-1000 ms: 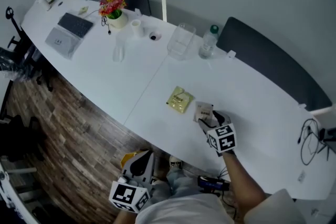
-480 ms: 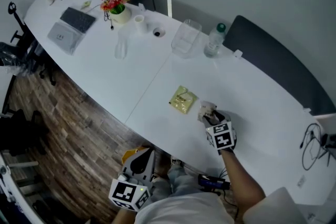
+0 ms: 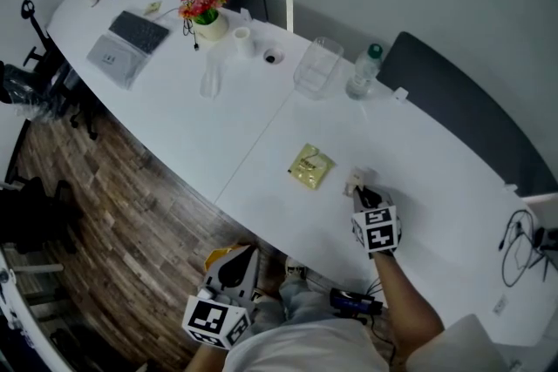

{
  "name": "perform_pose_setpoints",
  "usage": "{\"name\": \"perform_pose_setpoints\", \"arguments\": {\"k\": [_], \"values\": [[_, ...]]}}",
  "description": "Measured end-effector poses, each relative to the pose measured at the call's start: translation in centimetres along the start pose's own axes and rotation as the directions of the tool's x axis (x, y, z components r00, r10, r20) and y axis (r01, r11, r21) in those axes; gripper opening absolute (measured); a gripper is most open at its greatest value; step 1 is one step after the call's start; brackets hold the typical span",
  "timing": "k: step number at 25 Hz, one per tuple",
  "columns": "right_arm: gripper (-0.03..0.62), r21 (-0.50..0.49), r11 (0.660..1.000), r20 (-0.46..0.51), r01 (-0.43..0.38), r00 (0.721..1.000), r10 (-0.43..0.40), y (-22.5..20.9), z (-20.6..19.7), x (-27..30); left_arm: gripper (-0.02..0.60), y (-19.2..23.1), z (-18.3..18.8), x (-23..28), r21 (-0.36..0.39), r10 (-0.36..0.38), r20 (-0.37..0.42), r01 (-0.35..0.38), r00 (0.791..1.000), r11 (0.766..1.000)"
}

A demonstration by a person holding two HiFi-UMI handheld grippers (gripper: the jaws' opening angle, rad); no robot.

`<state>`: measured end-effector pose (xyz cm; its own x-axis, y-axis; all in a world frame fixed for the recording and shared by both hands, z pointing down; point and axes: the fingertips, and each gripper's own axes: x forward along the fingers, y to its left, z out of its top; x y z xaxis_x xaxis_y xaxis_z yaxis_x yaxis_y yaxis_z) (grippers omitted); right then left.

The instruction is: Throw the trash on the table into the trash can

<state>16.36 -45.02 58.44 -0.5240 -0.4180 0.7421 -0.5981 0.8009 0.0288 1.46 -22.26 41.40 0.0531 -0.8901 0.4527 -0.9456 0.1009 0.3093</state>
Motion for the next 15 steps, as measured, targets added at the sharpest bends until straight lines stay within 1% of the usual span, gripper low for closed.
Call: {"name": "perform_pose_setpoints", "arguments": {"k": [3, 7, 12, 15], "values": [[0.043, -0.009, 1.000, 0.030, -0.010, 0.999, 0.010, 0.6, 1.1, -1.0, 0.002, 0.1, 0.4, -0.7, -0.001, 0.005, 0.021, -0.005, 1.000, 1.000], [0.043, -0.022, 0.999, 0.076, -0.039, 0.996, 0.041, 2.5, 3.1, -2.9, 0.002, 0.5, 0.5, -2.3, -0.005, 0.017, 0.054, -0.016, 0.998, 1.000], [0.043, -0.055, 0.989, 0.119, -0.139, 0.982, 0.144, 7.3, 5.2, -5.3, 0.002, 1.7, 0.1, -5.7, -0.021, 0.062, 0.084, -0.060, 0.995, 0.998], [0.043, -0.106, 0.975, 0.126, -0.197, 0.970, 0.210, 11.1, 5.8, -6.4, 0.002, 2.5, -0.2, -8.2, -0.035, 0.107, 0.096, -0.104, 0.990, 0.994]]}}
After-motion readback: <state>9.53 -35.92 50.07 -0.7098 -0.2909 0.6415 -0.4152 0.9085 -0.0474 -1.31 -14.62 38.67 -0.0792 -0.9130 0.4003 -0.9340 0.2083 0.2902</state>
